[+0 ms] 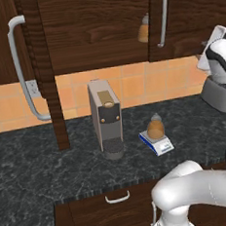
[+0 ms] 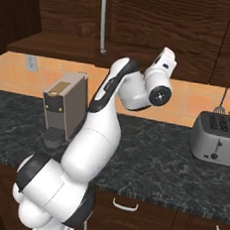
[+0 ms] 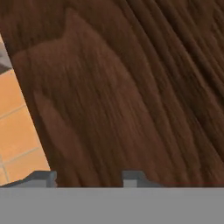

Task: Pick the honey bottle and place it on the digital scale for weighing, and close the cabinet.

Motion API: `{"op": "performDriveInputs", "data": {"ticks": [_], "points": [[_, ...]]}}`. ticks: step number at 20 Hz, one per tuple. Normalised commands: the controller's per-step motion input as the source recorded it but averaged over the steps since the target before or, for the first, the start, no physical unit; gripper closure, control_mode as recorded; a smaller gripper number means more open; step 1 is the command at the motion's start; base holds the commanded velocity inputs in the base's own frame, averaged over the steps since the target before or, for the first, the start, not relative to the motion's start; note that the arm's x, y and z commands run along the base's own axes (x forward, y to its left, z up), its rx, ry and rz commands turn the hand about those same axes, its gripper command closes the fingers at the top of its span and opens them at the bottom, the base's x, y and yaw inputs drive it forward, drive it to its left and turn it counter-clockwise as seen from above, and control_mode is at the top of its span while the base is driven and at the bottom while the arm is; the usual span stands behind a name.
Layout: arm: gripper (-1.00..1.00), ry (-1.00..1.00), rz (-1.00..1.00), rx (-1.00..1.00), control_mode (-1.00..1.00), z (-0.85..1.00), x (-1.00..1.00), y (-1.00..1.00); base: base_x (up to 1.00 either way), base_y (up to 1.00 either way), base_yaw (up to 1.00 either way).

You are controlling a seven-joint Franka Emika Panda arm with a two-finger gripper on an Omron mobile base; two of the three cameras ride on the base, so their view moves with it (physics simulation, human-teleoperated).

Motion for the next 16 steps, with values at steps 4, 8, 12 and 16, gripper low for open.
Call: {"op": "performDriveInputs", "data": {"ticks": [4, 8, 12, 16], "points": [[-1.0, 0.05, -0.06, -0.11, -1.0, -0.28, -0.38, 0.05, 0.0, 0.0, 0.0], [-1.0, 0.0, -0.01, -0.01, -1.0, -0.13, -0.79, 0.0, 0.0, 0.0, 0.0], [-1.0, 0.0, -0.01, 0.0, -1.0, -0.02, -0.6, 0.0, 0.0, 0.0, 0.0], [-1.0, 0.0, 0.01, -0.08, -1.0, -0.17, -0.17, 0.03, 0.0, 0.0, 0.0]]}}
